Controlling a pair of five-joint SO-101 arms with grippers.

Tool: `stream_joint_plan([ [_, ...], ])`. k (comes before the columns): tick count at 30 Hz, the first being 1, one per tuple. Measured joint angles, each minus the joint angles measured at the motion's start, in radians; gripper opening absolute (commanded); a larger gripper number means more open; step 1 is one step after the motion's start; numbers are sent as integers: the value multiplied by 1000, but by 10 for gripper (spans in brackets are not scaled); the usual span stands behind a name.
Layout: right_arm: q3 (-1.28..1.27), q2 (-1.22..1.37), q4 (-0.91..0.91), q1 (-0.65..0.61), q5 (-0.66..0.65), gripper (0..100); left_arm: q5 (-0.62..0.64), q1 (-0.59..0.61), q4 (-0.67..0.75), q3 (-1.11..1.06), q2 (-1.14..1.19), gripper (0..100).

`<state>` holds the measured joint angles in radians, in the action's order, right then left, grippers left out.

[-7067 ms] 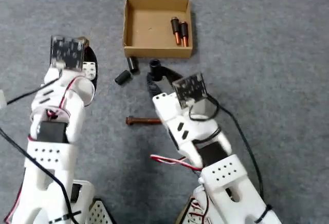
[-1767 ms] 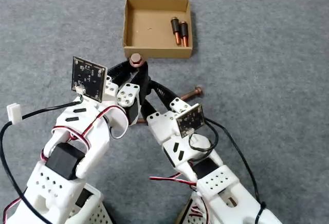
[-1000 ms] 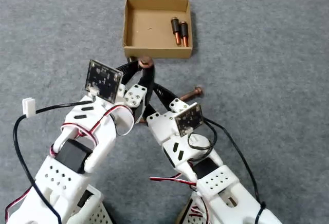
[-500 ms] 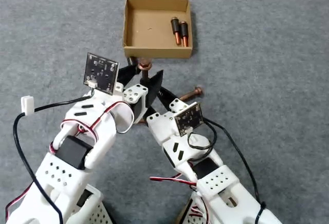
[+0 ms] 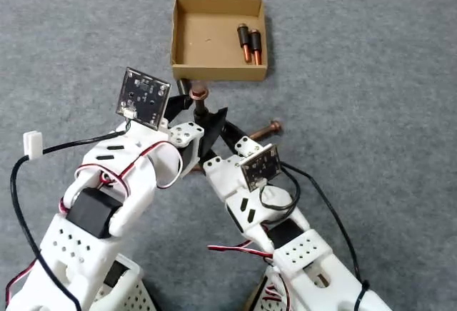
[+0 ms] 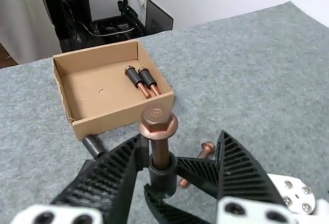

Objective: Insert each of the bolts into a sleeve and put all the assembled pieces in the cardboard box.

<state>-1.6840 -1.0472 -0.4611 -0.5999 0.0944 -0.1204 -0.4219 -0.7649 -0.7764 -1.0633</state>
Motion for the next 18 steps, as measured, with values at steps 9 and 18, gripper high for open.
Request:
stream_joint_plan([
  [9,0,0,-2,0,-74,1,-20,9,-12,5,0,214],
  [18,0,0,-2,0,-91,1,-17,15,-117,46,-2,215],
])
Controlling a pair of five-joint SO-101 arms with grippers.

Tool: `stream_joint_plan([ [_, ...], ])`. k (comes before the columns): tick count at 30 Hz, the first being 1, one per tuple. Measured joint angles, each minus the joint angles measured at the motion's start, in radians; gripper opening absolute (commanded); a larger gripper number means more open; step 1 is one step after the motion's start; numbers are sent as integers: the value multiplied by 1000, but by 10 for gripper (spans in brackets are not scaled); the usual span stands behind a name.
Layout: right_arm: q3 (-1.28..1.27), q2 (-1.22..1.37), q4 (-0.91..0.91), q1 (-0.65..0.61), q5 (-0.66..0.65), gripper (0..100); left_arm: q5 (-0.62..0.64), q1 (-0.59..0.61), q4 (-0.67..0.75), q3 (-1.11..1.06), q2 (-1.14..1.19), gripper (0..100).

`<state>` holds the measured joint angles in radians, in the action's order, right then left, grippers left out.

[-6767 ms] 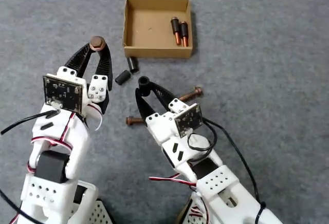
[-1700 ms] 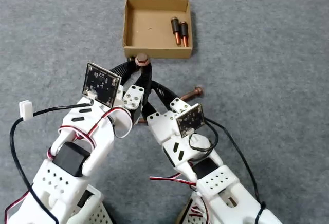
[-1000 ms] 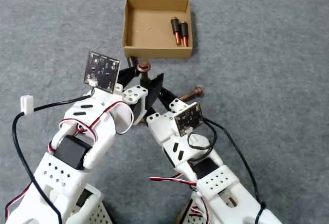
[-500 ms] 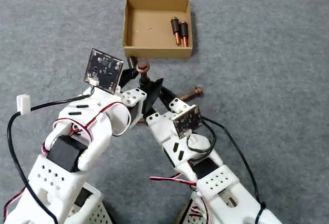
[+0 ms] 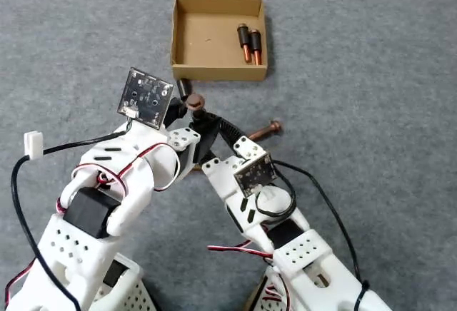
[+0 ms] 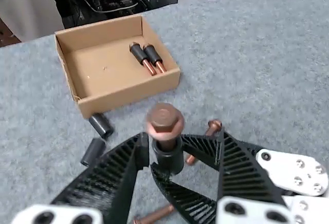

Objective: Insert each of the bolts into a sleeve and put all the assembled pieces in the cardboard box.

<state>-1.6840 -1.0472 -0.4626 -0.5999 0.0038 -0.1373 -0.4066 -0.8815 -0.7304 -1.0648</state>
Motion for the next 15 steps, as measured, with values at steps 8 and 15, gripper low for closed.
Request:
stream_joint_plan([
  [8,0,-3,-25,0,-6,1,5,0,-155,204,140,212],
  [15,37,-3,23,81,-3,0,5,81,-342,463,293,144],
])
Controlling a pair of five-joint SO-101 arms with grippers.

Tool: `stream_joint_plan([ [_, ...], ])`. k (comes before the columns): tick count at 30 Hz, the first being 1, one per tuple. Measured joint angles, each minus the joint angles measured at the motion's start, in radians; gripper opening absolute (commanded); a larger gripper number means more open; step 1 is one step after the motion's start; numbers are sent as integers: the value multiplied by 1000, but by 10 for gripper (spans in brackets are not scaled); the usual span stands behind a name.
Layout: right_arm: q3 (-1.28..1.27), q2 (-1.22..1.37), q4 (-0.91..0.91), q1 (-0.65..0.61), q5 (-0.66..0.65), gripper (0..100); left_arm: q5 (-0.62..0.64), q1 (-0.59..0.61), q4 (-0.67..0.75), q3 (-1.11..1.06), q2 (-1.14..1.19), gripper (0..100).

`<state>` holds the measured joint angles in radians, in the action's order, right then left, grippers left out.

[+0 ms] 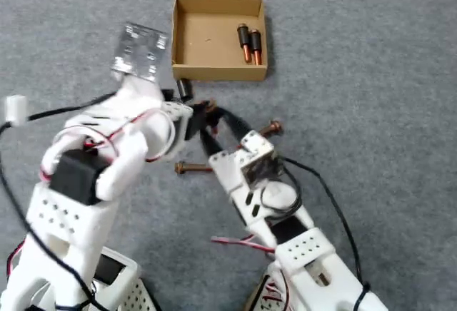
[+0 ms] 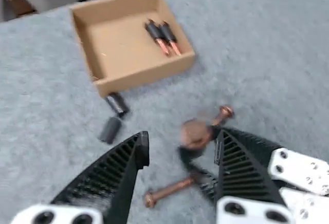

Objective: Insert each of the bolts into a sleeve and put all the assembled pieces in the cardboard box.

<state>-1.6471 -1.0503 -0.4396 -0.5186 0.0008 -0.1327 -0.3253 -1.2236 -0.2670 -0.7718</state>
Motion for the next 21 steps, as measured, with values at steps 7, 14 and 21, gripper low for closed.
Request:
stream_joint_plan([
  [7,233,0,267,117,114,0,0,129,-117,72,-3,17],
  [14,325,48,285,120,117,0,0,222,-209,57,-164,19],
  [21,532,351,285,149,117,1,-78,339,-213,-152,-436,21],
])
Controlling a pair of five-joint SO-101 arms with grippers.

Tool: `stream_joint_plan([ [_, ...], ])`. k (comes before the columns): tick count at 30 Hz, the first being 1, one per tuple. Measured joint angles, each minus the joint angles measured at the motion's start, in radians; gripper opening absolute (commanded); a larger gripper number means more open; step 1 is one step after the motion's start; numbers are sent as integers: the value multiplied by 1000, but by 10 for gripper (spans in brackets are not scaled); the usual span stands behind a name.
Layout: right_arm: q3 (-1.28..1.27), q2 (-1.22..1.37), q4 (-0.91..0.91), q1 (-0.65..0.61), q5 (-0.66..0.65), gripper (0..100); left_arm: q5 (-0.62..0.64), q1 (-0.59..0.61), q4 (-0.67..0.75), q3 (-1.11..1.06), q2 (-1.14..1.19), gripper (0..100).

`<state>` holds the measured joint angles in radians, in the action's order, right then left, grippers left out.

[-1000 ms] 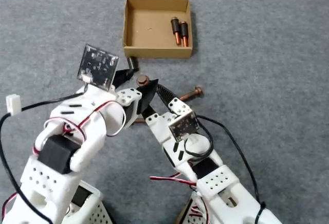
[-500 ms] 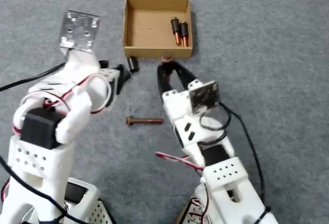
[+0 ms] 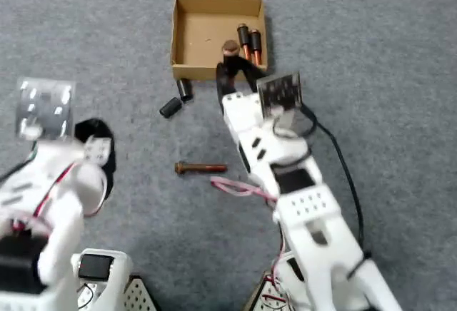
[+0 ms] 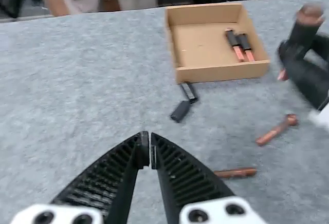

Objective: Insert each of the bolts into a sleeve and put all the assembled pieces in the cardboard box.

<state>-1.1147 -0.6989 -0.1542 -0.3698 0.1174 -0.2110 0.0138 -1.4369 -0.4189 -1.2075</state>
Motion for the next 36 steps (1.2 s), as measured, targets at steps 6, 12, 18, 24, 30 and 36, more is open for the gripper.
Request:
stream_joint_plan([
  [6,219,338,0,54,0,2,-63,216,0,-89,-132,22],
  [12,474,684,-28,100,0,2,-78,382,0,-106,-135,77],
  [18,770,1033,-28,115,0,2,-80,413,0,-114,-135,81],
  [24,1119,1341,32,114,-40,2,-80,413,0,-169,-135,81],
  [30,1582,1643,275,120,-49,3,-80,413,0,-199,-135,81],
  [36,2116,1972,451,123,-49,83,-81,413,0,-203,-135,82],
])
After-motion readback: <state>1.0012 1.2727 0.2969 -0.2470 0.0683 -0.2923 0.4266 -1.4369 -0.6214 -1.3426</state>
